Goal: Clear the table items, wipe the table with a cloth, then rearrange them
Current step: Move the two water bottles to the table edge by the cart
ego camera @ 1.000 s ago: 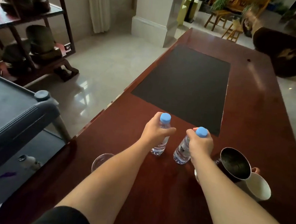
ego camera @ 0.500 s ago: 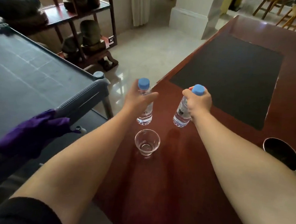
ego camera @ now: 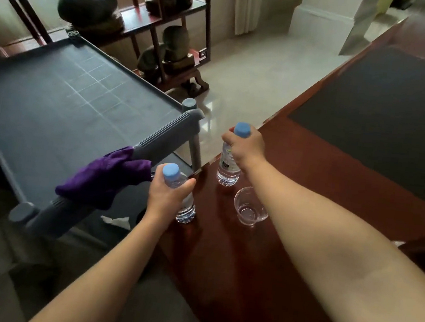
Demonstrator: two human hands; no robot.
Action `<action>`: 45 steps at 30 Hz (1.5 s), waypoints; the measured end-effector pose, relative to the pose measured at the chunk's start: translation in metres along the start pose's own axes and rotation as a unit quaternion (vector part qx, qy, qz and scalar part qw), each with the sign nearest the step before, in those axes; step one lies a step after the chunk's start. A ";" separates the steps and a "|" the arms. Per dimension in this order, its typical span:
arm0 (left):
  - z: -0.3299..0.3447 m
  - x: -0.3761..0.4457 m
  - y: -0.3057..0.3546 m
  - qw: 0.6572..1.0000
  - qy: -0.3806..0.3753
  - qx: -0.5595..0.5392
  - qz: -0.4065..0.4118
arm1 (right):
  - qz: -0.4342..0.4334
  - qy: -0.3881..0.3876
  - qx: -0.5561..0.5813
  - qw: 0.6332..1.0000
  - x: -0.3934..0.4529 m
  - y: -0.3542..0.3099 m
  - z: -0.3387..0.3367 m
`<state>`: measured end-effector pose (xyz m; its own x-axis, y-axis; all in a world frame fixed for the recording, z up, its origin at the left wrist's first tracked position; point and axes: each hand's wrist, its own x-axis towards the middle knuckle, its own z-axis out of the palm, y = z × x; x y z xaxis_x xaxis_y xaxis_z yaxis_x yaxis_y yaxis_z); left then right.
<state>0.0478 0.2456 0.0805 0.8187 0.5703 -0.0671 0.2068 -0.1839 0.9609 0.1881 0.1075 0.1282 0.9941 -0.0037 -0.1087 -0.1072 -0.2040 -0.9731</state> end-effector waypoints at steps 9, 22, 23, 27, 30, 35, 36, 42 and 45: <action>-0.002 -0.003 -0.007 1.000 0.001 0.010 0.013 | -0.014 -0.039 -0.063 0.997 -0.013 0.021 0.027; -0.007 -0.009 0.013 0.994 0.004 0.082 0.068 | -0.002 -0.123 -0.046 0.991 -0.016 0.023 0.021; -0.007 -0.010 0.017 0.992 0.015 0.092 0.083 | 0.001 -0.130 -0.048 0.990 -0.018 0.021 0.019; -0.008 -0.020 0.035 0.977 0.072 0.139 0.146 | 0.004 -0.116 -0.064 0.991 -0.030 0.005 0.003; -0.003 -0.028 0.053 0.950 0.088 0.191 0.229 | -0.018 -0.092 -0.114 0.989 -0.040 -0.008 -0.021; 0.019 -0.039 0.096 0.906 0.052 0.253 0.334 | -0.118 -0.035 -0.316 0.941 -0.061 -0.013 -0.085; 0.025 -0.041 0.104 0.895 0.041 0.270 0.353 | -0.131 -0.020 -0.343 0.930 -0.067 -0.013 -0.099; 0.073 -0.066 0.144 0.826 -0.035 0.384 0.410 | -0.134 0.083 -0.401 0.902 -0.115 -0.009 -0.179; 0.104 -0.088 0.157 0.785 -0.080 0.432 0.436 | -0.141 0.129 -0.473 0.860 -0.143 -0.003 -0.216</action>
<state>0.0643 0.0832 0.2097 0.8933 -0.1701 0.4161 -0.2404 -0.9629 0.1225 0.0504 -0.1023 0.1907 0.9625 -0.0158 0.2707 0.0804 -0.9368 -0.3406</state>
